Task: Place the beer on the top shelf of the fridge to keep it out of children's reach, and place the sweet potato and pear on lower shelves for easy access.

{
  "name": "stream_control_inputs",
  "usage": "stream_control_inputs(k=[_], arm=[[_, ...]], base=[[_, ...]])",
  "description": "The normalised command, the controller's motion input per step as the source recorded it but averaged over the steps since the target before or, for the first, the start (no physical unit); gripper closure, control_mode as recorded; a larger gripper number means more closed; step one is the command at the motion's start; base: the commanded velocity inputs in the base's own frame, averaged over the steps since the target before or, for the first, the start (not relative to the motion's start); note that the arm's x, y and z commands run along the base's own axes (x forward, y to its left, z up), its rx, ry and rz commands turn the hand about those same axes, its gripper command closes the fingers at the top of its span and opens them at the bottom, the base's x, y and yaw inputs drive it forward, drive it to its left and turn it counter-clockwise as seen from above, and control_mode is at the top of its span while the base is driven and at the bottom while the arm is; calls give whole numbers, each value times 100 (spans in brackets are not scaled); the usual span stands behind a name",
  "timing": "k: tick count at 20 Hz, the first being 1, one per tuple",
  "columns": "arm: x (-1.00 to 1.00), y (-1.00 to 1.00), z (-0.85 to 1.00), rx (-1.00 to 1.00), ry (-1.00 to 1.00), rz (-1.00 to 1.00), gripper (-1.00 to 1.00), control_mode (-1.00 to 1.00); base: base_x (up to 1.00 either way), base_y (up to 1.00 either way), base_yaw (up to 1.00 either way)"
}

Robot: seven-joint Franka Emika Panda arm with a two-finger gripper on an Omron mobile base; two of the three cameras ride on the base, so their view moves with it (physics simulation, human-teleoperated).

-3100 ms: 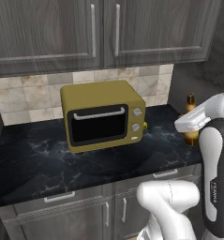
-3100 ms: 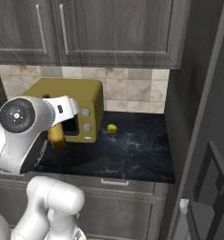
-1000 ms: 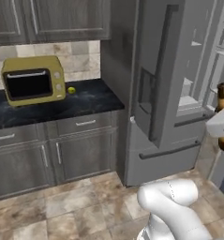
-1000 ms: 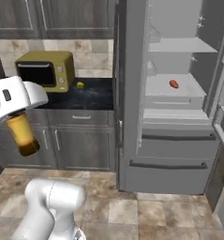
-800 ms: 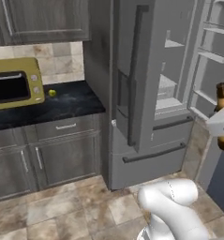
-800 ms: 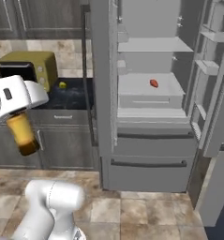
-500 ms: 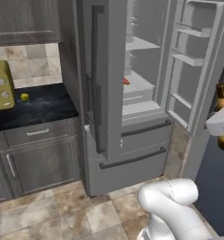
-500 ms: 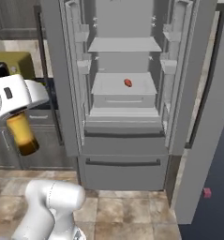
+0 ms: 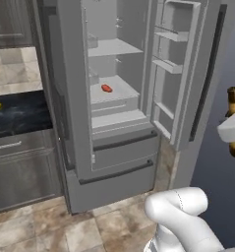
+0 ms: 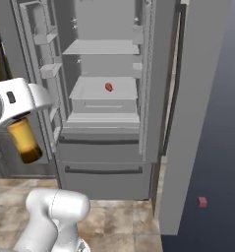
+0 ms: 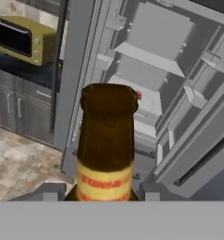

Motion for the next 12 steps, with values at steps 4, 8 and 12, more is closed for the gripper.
stream_control_inputs(k=[4, 8, 12], arm=[[0, 0, 0, 0, 0, 0, 100, 100], [0, 0, 0, 0, 0, 0, 100, 100], [0, 0, 0, 0, 0, 0, 100, 100]], base=[[30, -26, 7], [40, -18, 8], [57, -13, 2]])
